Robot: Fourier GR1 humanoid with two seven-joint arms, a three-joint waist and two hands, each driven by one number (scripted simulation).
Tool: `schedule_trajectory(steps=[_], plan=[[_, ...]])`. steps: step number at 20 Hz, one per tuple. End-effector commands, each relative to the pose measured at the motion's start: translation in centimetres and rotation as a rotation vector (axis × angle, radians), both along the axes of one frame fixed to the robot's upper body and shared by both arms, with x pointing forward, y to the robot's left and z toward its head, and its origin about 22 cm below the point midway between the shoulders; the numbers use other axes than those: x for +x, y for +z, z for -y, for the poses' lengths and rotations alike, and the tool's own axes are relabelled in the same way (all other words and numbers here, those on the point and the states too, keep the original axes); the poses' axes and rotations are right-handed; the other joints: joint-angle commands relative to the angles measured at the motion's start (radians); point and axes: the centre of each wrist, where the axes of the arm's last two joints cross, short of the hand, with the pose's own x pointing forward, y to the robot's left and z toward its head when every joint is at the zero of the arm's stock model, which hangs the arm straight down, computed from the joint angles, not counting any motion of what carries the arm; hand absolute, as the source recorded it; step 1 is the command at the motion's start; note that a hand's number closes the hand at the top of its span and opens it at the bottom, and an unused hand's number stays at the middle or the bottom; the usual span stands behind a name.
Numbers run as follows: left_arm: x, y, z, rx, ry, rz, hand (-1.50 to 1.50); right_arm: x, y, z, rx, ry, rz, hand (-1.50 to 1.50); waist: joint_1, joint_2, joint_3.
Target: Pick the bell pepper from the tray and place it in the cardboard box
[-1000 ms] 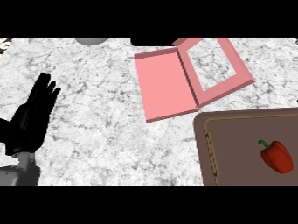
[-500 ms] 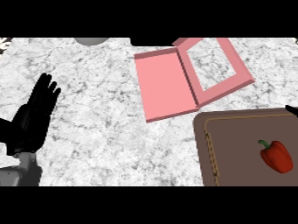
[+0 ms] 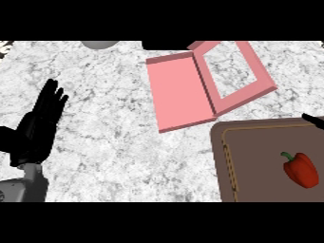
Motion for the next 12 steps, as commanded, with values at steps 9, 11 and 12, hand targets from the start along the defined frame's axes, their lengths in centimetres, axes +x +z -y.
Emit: schedule_trajectory(steps=[9, 11, 12], plan=[[-1.1, -0.7, 2.2, 0.009, -0.005, 0.012, 0.0, -1.6, -1.0, 0.0, -0.006, 0.021, -0.04, -1.5, -0.003, -0.001, 0.0], [-1.8, 0.9, 1.4, 0.001, 0.005, -0.003, 0.0, 0.3, -2.0, -0.6, -0.012, 0.008, -0.038, -1.5, 0.002, -0.001, 0.0], [-0.3, 1.2, -0.6, 0.006, 0.003, 0.004, 0.0, 1.1, -0.7, -0.3, -0.014, 0.027, -0.03, -1.5, 0.001, 0.0, 0.0]])
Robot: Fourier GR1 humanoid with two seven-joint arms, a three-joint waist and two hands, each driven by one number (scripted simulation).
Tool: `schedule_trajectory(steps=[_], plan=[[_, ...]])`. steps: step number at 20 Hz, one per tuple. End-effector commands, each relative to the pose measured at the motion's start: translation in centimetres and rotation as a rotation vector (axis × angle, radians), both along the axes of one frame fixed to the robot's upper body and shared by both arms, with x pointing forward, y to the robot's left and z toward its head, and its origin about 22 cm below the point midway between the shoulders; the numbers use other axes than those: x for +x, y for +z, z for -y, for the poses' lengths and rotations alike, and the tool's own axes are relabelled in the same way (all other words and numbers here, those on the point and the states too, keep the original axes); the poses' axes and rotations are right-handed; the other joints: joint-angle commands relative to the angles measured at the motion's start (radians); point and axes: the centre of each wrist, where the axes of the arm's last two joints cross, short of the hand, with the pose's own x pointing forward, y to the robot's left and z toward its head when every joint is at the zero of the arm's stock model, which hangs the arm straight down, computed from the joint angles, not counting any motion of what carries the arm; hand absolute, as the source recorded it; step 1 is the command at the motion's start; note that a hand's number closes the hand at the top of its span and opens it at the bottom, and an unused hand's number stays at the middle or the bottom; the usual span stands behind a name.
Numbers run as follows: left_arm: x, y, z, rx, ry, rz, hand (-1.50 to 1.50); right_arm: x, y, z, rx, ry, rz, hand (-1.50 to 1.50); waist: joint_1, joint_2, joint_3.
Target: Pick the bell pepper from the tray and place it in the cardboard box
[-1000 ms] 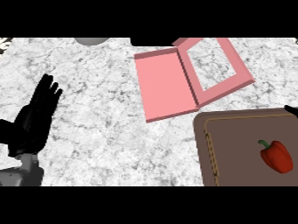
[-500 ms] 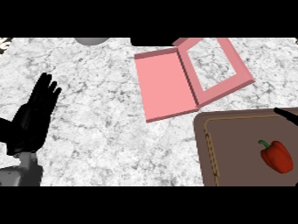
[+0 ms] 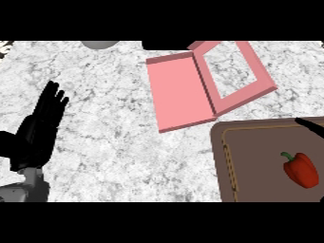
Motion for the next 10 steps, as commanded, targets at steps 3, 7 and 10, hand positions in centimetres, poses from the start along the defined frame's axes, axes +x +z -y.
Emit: schedule_trajectory(steps=[3, 7, 10], plan=[[-0.2, 1.1, 0.9, -0.005, 0.011, 0.012, 0.0, -0.4, -3.0, -0.6, -0.006, 0.001, -0.012, -1.5, 0.0, 0.0, 0.0], [0.3, 0.7, -1.9, 0.01, 0.027, 0.008, 0.0, -1.0, -0.3, -0.5, -0.013, -0.001, 0.004, -1.5, -0.002, 0.0, 0.0], [-0.1, 0.2, -0.4, 0.012, 0.006, -0.012, 0.0, -0.4, -3.1, -0.7, -0.016, 0.024, 0.009, -1.5, 0.0, 0.0, 0.0]])
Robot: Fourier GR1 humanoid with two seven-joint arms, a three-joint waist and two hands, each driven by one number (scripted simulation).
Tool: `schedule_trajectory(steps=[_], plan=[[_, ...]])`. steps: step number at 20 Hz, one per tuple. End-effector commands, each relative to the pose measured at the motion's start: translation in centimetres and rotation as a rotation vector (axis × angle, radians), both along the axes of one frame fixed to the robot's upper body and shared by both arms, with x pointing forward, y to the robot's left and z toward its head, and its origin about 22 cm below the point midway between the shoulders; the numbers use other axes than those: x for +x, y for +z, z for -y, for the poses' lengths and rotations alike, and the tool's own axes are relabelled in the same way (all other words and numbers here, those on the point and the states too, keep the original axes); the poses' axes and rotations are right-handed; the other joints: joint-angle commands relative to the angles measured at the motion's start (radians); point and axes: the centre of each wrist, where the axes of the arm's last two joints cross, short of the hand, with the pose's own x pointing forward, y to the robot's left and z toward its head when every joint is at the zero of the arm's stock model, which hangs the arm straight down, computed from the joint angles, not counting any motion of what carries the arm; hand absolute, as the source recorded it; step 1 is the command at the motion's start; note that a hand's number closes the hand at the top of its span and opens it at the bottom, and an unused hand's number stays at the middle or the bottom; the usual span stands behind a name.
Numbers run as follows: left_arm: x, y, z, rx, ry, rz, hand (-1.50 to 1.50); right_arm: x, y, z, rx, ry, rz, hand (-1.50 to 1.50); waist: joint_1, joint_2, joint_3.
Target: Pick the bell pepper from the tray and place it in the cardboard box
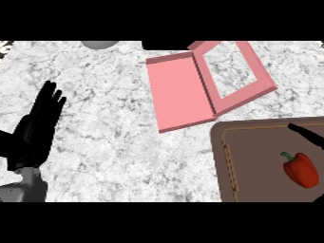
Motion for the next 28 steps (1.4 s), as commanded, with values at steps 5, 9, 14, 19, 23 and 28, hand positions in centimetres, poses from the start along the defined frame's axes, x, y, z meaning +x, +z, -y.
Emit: schedule_trajectory(steps=[5, 9, 14, 19, 23, 28], plan=[[0.6, -0.5, 0.7, -0.004, -0.011, -0.007, 0.0, 2.4, -1.3, -0.6, -0.02, 0.041, 0.021, 1.5, 0.002, 0.001, 0.0], [-0.4, 0.4, 0.5, -0.002, 0.012, 0.015, 0.0, 1.4, -0.5, -2.2, -0.058, 0.096, 0.108, 1.5, 0.003, 0.0, 0.0], [-1.0, -0.4, 0.2, 0.003, -0.009, -0.001, 0.0, 0.9, -1.1, -1.6, -0.084, 0.083, 0.18, 1.5, 0.003, 0.0, 0.0], [0.8, 0.6, 1.1, -0.018, -0.024, -0.001, 0.0, 1.9, -0.2, -14.3, -0.093, 0.066, 0.337, 1.5, 0.02, -0.003, -0.003], [1.0, 0.6, 2.2, 0.008, -0.106, 0.011, 0.0, 4.1, 1.6, -20.8, -0.147, 0.135, 0.406, 1.5, 0.148, 0.008, -0.016], [1.6, 0.6, 3.7, 0.005, -0.166, 0.006, 0.0, 4.7, 4.3, -27.8, -0.261, 0.105, 0.528, 1.5, 0.174, 0.014, -0.013]])
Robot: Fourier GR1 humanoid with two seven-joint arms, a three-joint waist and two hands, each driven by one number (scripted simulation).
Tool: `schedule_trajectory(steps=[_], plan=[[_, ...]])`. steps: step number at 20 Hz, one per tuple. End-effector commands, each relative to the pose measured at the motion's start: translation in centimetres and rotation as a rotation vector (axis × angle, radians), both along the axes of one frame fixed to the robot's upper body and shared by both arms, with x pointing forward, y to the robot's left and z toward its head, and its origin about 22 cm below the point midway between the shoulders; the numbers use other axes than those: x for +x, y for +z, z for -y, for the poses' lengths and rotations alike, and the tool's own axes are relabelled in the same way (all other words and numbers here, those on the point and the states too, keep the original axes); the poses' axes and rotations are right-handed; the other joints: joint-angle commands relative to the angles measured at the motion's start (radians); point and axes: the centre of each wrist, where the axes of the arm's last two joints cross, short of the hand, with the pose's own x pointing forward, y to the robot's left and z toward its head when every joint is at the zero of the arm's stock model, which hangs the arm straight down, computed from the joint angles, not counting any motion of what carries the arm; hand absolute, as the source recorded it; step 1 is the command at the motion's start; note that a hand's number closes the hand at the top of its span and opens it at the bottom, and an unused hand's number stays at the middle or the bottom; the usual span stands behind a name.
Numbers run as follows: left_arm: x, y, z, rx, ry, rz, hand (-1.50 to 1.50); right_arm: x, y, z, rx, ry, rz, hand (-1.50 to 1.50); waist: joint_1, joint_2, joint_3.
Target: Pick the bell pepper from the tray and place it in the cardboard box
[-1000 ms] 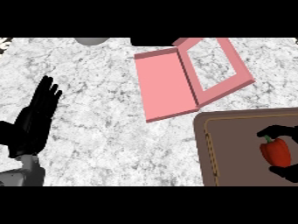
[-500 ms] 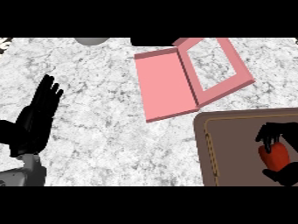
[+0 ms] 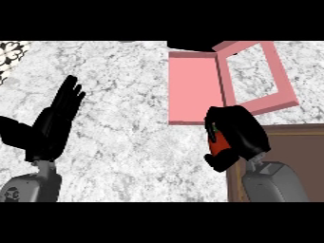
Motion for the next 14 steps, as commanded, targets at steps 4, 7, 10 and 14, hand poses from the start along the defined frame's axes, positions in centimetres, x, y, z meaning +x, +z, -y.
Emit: schedule_trajectory(steps=[4, 7, 10, 14], plan=[[0.8, 0.6, 1.6, 0.006, -0.065, 0.013, 0.0, 0.4, 4.0, -9.4, -0.143, -0.047, 0.193, 1.5, 0.063, 0.003, 0.006], [1.2, 0.7, 2.3, 0.002, -0.079, 0.015, 0.0, 0.4, 6.2, -12.0, -0.158, -0.072, 0.263, 1.5, 0.069, 0.005, 0.007], [1.5, 0.7, 1.9, 0.007, -0.077, 0.014, 0.0, 0.6, 7.8, -12.7, -0.029, -0.192, 0.319, 1.5, 0.072, 0.009, 0.011], [1.6, 0.5, 2.8, -0.014, -0.09, -0.004, 0.0, 0.9, 10.3, -14.5, 0.036, -0.348, 0.423, 1.5, 0.071, 0.004, 0.009]])
